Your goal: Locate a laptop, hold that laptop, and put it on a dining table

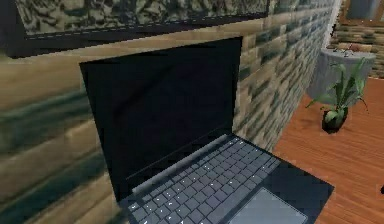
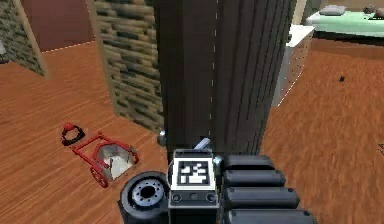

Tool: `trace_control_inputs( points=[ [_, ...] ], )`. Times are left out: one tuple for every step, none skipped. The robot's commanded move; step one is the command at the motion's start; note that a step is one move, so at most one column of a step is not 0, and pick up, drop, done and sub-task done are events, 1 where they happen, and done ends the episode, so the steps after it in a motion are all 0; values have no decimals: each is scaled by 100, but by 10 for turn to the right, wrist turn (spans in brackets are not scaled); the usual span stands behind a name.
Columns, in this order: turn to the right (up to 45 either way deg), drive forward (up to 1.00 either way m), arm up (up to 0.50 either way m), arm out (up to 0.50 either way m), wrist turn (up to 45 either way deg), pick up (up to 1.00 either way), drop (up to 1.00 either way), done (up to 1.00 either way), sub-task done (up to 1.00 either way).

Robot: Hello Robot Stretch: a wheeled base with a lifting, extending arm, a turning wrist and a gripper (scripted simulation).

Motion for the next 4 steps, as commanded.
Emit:
trace_control_inputs(
  points=[
    [90,0,0,0,0,0,0,0,0],
    [0,10,0,0,0,0,0,0,0],
    [450,0,0,0,0,0,0,0,0],
    [30,0,0,0,0,0,0,0,0]
  ],
)
